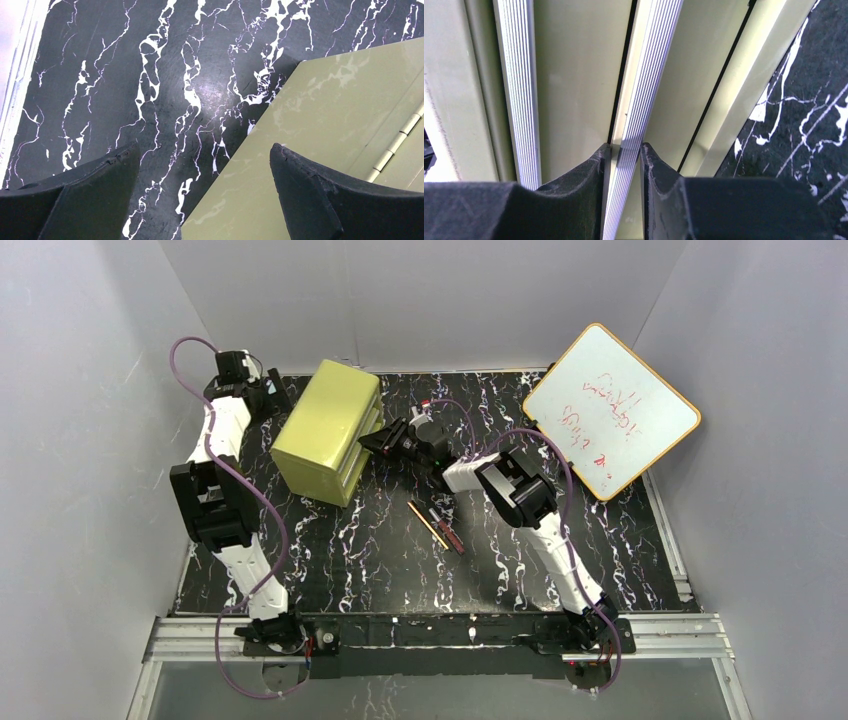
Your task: Organize the makeup
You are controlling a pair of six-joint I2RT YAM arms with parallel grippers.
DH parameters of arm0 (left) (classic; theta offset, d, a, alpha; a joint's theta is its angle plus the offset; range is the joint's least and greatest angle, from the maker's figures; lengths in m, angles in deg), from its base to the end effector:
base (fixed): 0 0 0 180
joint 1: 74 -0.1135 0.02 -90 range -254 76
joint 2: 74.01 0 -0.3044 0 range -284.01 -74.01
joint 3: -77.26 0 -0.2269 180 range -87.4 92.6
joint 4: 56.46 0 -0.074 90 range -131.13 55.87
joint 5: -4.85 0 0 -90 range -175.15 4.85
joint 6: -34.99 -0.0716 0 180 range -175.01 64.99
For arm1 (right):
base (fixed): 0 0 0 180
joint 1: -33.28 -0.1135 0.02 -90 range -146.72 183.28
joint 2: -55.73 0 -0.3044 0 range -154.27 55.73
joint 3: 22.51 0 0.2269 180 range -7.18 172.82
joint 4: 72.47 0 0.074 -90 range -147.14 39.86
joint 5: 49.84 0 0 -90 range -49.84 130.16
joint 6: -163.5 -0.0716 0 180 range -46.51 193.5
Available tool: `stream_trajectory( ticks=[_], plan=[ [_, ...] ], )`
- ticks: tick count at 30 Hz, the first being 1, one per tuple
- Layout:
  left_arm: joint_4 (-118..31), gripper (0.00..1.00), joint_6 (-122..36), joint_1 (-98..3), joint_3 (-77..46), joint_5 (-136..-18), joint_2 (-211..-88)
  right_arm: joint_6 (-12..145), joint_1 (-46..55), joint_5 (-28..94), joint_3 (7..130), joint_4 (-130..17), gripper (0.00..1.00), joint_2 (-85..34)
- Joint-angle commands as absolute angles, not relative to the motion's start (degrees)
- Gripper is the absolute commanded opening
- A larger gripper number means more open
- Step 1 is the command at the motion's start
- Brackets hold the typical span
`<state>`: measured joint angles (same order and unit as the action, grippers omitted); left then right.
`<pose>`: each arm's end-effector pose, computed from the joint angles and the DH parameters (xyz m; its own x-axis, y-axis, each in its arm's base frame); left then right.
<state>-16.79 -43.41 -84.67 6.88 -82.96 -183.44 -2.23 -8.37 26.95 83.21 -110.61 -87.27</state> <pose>0.4530 0.0826 0.3088 -0.5807 -0.3139 -0.7512 -0.2785 0.9436 -0.1790 0.4280 0.4026 0.1614 -0.7897 0.5603 -0.2498 -0.2124 0.1322 0.9682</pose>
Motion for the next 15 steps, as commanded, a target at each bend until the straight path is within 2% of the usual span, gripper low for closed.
stream_trajectory(
  ticks=[1, 15],
  plan=[
    [-14.45, 0.99, -43.76, -83.89, 7.82, -81.84, -183.61, -3.53, -8.79, 31.31, 87.73, -115.92, 0.01, -89.18],
    [-14.14, 0.99, -44.02, -83.93, 7.9, -82.37, -183.66, -3.03, -5.19, 30.06, 80.62, -118.42, 0.01, -86.08]
  ],
)
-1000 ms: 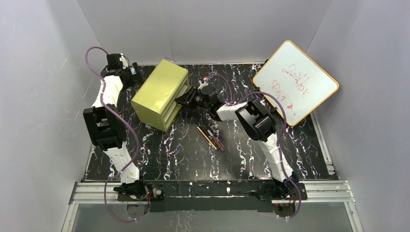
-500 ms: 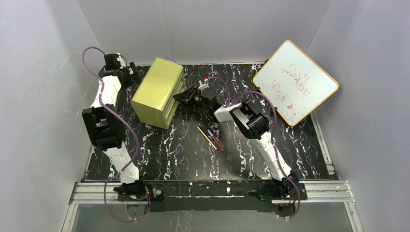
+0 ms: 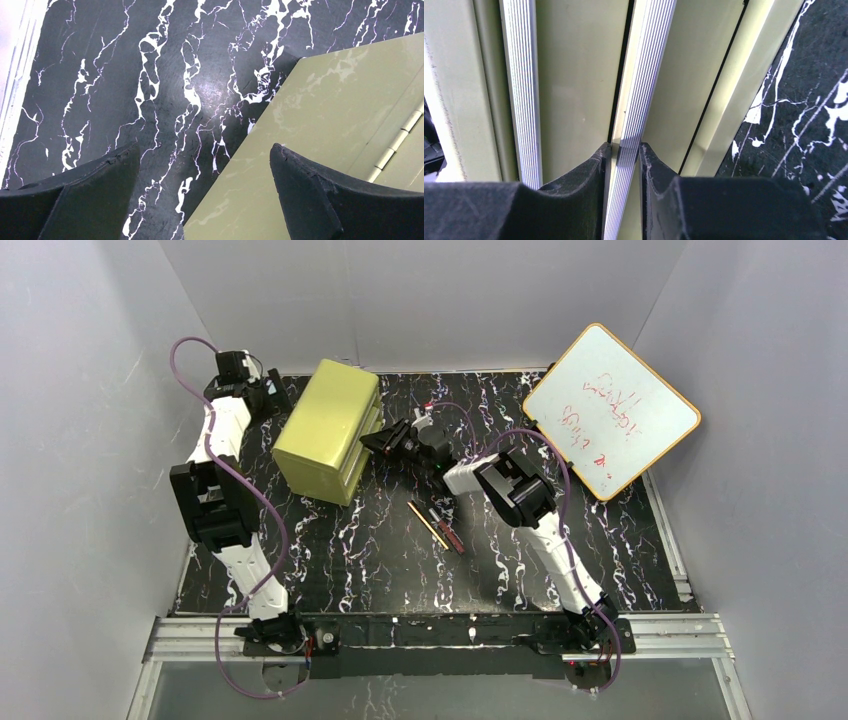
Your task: Organize the makeup
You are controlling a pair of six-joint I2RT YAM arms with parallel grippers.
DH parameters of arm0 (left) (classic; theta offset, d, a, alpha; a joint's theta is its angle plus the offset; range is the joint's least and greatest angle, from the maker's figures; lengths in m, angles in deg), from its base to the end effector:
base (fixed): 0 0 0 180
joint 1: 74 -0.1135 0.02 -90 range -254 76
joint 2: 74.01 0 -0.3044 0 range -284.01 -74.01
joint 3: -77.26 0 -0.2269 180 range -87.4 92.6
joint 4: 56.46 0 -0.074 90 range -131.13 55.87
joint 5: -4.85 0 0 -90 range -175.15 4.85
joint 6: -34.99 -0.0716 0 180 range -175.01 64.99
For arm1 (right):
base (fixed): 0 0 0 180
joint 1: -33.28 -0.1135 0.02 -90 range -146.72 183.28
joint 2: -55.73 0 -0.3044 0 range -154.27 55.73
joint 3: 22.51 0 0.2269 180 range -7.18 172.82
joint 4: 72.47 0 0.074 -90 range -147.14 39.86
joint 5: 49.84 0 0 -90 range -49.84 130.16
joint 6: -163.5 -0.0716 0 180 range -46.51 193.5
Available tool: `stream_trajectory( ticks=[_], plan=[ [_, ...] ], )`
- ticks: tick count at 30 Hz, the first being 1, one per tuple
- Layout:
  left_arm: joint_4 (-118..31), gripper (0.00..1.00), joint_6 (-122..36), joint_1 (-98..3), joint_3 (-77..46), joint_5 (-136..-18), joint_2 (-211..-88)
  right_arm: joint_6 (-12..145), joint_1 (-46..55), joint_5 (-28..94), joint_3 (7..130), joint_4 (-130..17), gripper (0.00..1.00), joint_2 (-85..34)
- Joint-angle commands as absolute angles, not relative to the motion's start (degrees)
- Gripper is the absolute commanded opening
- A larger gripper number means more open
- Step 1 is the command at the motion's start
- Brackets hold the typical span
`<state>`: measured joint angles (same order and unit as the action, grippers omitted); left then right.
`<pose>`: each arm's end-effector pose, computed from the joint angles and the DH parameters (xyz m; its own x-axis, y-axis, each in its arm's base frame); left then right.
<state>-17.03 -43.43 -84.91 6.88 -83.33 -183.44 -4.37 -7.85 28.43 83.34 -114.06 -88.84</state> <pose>0.4530 0.0850 0.3092 -0.5754 -0.3152 -0.7547 -0.2863 0.9420 -0.1752 0.4341 0.3984 0.1552 -0.7713 0.5974 -0.2198 -0.2043 0.0947 0.9743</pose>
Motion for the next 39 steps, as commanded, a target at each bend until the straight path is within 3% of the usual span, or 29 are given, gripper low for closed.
stream_trajectory(
  ticks=[1, 18, 27, 39],
  plan=[
    [-14.04, 0.99, -44.02, -83.93, 7.89, -82.45, -183.71, -2.93, -4.82, 29.87, 79.94, -118.66, 0.01, -85.77],
    [-16.29, 0.99, -43.8, -83.91, 7.45, -84.23, -178.29, -0.24, -0.46, 23.57, 73.13, -120.07, 0.01, -83.5],
    [-22.62, 0.99, -41.02, -82.46, 5.17, -65.07, -168.9, -0.77, -0.44, 22.23, 75.82, -119.28, 0.01, -85.33],
    [-23.93, 0.99, -37.89, -81.64, 5.7, -50.25, -174.01, -1.12, -0.47, 21.74, 75.2, -119.8, 0.01, -85.12]
  ],
)
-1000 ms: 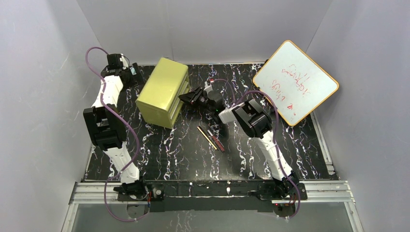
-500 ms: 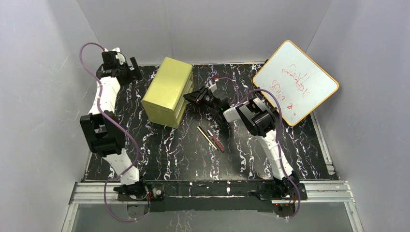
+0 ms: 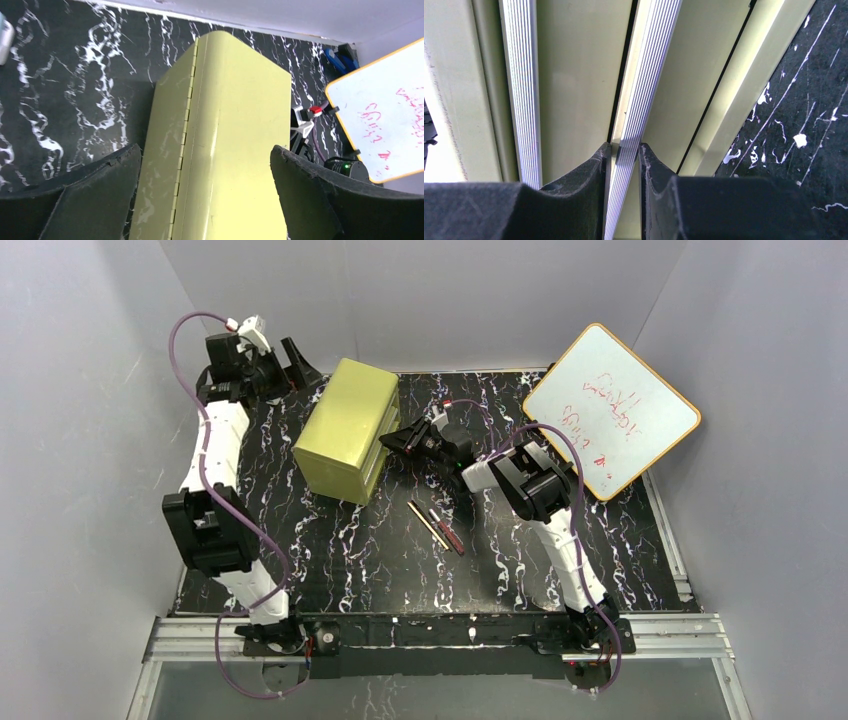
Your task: Organize the makeup
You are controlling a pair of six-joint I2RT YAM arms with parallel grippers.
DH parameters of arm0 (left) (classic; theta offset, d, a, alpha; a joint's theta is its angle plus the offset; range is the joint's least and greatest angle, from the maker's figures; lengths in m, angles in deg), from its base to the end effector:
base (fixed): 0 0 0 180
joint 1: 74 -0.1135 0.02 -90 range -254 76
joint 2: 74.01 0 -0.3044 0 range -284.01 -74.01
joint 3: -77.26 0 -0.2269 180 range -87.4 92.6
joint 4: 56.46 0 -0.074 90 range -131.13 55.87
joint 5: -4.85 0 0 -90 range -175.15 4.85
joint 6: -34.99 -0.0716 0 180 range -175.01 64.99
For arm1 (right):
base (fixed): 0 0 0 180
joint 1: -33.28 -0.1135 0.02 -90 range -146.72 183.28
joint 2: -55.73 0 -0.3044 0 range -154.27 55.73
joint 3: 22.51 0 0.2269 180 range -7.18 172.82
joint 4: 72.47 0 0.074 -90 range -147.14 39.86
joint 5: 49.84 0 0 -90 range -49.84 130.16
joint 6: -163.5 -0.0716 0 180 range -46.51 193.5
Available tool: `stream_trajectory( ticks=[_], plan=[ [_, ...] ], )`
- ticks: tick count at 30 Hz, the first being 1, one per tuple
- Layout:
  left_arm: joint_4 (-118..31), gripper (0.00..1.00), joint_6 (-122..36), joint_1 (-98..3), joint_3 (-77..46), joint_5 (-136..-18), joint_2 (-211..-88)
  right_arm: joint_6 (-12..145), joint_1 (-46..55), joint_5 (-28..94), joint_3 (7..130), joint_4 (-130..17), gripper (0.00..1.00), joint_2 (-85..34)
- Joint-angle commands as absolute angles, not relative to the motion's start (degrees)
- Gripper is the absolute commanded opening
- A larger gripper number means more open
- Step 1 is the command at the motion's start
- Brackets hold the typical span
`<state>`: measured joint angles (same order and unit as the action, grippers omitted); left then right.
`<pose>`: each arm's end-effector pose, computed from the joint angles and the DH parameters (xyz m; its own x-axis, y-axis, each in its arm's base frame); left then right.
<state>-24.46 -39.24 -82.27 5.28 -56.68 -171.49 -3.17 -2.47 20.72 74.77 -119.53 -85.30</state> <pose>0.4108 0.0252 0.4067 -0.4334 -0.3044 -0.8482 0.2024 0.8843 -0.4208 0.4421 0.3476 0.1562 -0.7877 0.5636 -0.2489 -0.2348 0.0989 0.9670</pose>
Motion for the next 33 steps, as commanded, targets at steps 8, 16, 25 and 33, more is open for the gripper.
stream_trajectory(
  ticks=[8, 16, 25, 33],
  plan=[
    [-21.96, 0.99, -38.95, -80.3, 7.55, -49.65, -177.57, -1.13, -0.47, 21.77, 75.19, -119.61, 0.01, -85.03],
    [-17.76, 0.99, -42.35, -78.89, 6.63, -55.96, -178.71, -1.3, -0.46, 21.72, 75.12, -119.63, 0.01, -85.13],
    [-11.6, 0.99, -47.12, -76.75, 7.82, -68.58, -180.75, -0.93, -0.08, 21.24, 73.19, -118.76, 0.01, -83.72],
    [-7.69, 0.99, -49.67, -74.79, 9.79, -77.5, -182.87, -0.86, 0.85, 20.18, 69.85, -119.87, 0.01, -82.72]
  ],
)
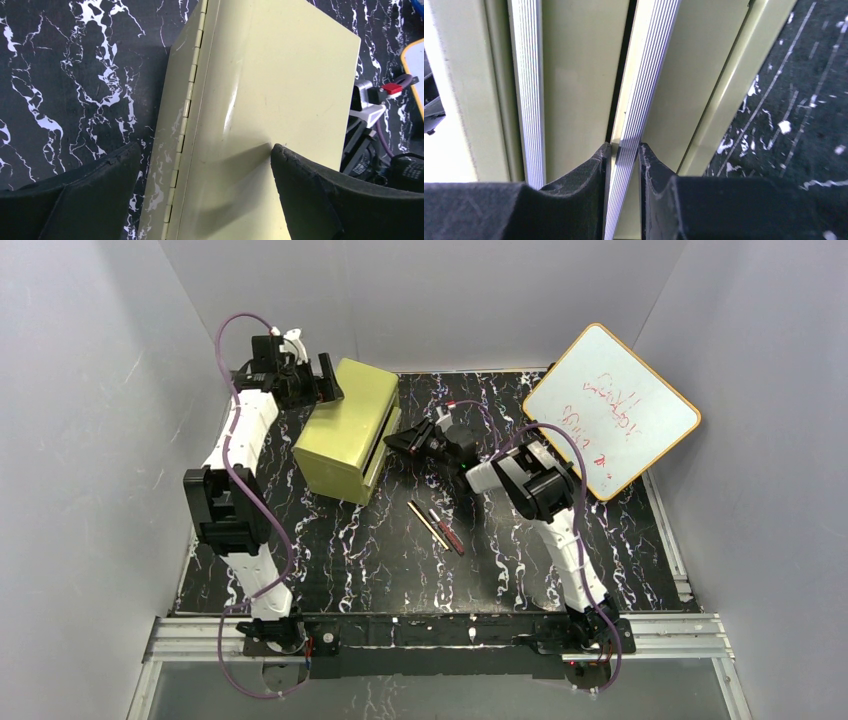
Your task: Organize the makeup
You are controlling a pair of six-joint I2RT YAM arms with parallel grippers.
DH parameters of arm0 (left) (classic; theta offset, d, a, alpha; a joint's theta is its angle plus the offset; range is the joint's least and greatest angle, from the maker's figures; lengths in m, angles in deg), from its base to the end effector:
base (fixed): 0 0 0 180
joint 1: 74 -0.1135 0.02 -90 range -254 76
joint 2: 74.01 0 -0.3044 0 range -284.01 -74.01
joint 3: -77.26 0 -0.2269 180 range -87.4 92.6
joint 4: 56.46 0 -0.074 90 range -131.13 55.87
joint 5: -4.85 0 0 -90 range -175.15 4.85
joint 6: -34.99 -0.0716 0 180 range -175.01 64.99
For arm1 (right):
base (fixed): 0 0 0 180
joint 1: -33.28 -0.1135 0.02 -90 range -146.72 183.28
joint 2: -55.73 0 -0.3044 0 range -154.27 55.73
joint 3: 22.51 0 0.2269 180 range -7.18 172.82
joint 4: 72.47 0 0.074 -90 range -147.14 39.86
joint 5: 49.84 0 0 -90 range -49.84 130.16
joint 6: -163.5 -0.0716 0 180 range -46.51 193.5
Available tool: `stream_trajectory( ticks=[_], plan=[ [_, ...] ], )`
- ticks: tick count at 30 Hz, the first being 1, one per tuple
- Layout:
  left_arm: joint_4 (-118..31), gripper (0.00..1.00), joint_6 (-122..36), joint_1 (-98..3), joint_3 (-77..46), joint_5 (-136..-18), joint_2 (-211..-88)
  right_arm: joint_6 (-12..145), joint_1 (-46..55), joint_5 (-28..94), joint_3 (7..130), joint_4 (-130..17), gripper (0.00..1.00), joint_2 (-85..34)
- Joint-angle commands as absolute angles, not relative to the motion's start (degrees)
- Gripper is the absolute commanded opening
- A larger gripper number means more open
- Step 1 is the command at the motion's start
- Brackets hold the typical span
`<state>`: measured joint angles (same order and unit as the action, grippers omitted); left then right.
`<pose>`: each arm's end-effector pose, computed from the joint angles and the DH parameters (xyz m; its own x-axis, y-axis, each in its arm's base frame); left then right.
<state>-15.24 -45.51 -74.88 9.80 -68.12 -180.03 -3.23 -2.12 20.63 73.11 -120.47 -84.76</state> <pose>0.4468 -0.0141 0.3507 -0.5987 -0.1670 -0.7834 0.1290 0.9451 -0.3001 0.4401 0.3421 0.1548 -0.7860 0.5668 -0.2470 -0.2311 0.1012 0.9677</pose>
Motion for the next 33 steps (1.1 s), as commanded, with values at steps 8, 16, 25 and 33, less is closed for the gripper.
stream_trajectory(
  ticks=[8, 16, 25, 33],
  plan=[
    [-6.09, 0.99, -50.51, -71.95, 10.47, -81.48, -184.57, 0.37, 2.21, 18.91, 66.55, -119.97, 0.01, -81.07],
    [-5.57, 0.99, -50.61, -71.8, 10.45, -82.75, -185.1, 2.76, 4.7, 17.4, 60.6, -119.32, 0.01, -77.26],
    [-5.46, 1.0, -50.54, -71.8, 10.07, -83.13, -185.37, 7.21, 8.07, 15.57, 54.52, -115.57, 0.01, -71.41],
    [-5.49, 0.99, -50.53, -71.8, 9.98, -83.3, -185.28, 13.1, 9.76, 15.35, 51.35, -108.45, 0.01, -65.84]
  ],
)
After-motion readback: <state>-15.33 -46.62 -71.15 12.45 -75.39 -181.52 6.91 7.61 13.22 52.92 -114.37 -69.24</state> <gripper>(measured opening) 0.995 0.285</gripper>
